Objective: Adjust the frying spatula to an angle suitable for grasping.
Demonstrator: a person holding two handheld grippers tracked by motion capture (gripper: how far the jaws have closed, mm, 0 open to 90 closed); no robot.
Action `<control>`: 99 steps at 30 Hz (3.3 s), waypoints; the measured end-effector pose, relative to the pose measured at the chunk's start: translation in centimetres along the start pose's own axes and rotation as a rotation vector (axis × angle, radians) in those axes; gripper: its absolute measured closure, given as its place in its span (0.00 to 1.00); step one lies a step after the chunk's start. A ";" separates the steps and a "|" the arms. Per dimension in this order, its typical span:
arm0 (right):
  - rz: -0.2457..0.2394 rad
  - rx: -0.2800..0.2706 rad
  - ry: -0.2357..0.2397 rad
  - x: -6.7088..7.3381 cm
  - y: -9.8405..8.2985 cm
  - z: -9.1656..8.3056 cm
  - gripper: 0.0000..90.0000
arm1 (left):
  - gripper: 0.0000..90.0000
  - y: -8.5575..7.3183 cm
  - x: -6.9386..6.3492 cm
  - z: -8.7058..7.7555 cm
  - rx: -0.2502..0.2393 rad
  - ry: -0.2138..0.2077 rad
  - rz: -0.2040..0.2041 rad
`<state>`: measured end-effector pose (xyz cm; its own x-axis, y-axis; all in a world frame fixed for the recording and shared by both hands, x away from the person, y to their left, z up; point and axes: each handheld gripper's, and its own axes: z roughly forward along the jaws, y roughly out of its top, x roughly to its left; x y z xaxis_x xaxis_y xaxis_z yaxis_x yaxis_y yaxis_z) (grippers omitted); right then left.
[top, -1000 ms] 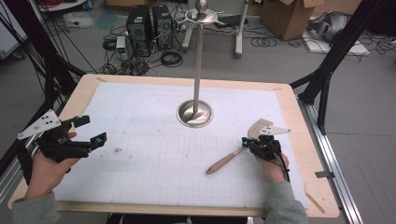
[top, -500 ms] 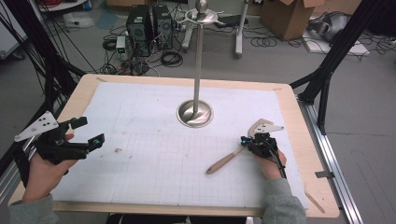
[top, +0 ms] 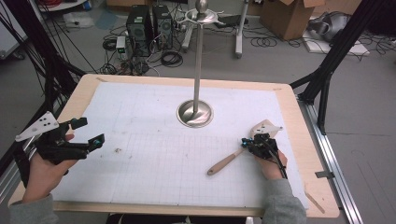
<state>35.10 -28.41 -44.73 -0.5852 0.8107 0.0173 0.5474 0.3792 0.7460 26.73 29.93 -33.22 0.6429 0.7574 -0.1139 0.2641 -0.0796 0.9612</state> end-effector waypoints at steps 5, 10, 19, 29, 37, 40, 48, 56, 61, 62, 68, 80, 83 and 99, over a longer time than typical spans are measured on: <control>-0.005 0.001 -0.021 0.2 -0.1 -0.2 1.00 | 0.05 -0.1 0.1 0.3 0.006 -0.006 -0.004; -0.008 0.000 -0.032 0.4 -0.1 -0.5 1.00 | 0.05 -0.1 0.1 0.6 0.004 -0.011 -0.006; -0.002 0.000 -0.024 0.3 -0.5 -0.8 1.00 | 0.05 0.0 0.2 0.6 0.002 -0.015 -0.006; 0.017 -0.001 -0.012 0.1 -1.2 -1.7 1.00 | 0.05 0.1 0.2 0.6 -0.003 -0.018 -0.005; 0.032 -0.005 -0.016 -0.1 -2.2 -2.7 1.00 | 0.05 0.4 0.2 0.8 -0.013 -0.027 -0.005; 0.040 -0.009 -0.016 -0.1 -2.6 -3.1 1.00 | 0.05 0.4 0.2 1.1 -0.009 -0.036 -0.003; 0.063 -0.025 -0.018 -0.3 -3.7 -4.2 1.00 | 0.05 0.6 0.1 1.9 -0.007 -0.053 -0.003; 0.075 -0.025 -0.021 -0.4 -4.5 -5.2 1.00 | 0.05 0.7 0.0 2.4 -0.007 -0.067 0.002; 0.085 -0.037 -0.019 -0.6 -5.2 -5.7 1.00 | 0.05 0.8 0.1 2.6 -0.006 -0.071 0.000; 0.088 -0.038 -0.019 -0.6 -5.3 -5.9 1.00 | 0.05 0.8 0.1 2.6 -0.005 -0.072 0.002; 0.097 -0.044 -0.021 -0.7 -5.9 -6.5 1.00 | 0.05 0.9 0.0 2.7 -0.008 -0.075 0.005; 0.090 -0.198 0.057 0.3 -6.1 -9.0 1.00 | 0.05 0.8 0.0 3.3 0.005 -0.080 0.003; 0.061 -0.197 0.084 1.6 -6.1 -9.2 1.00 | 0.05 0.8 0.0 3.2 0.003 -0.081 0.003; -0.100 -0.062 0.185 6.4 -6.6 -7.1 1.00 | 0.05 0.8 0.3 2.8 -0.009 -0.076 -0.005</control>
<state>23.46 -28.89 -44.84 -0.7380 0.6723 0.0586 0.4466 0.4214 0.7893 29.17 28.22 -33.16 0.6946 0.7063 -0.1368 0.2611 -0.0703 0.9627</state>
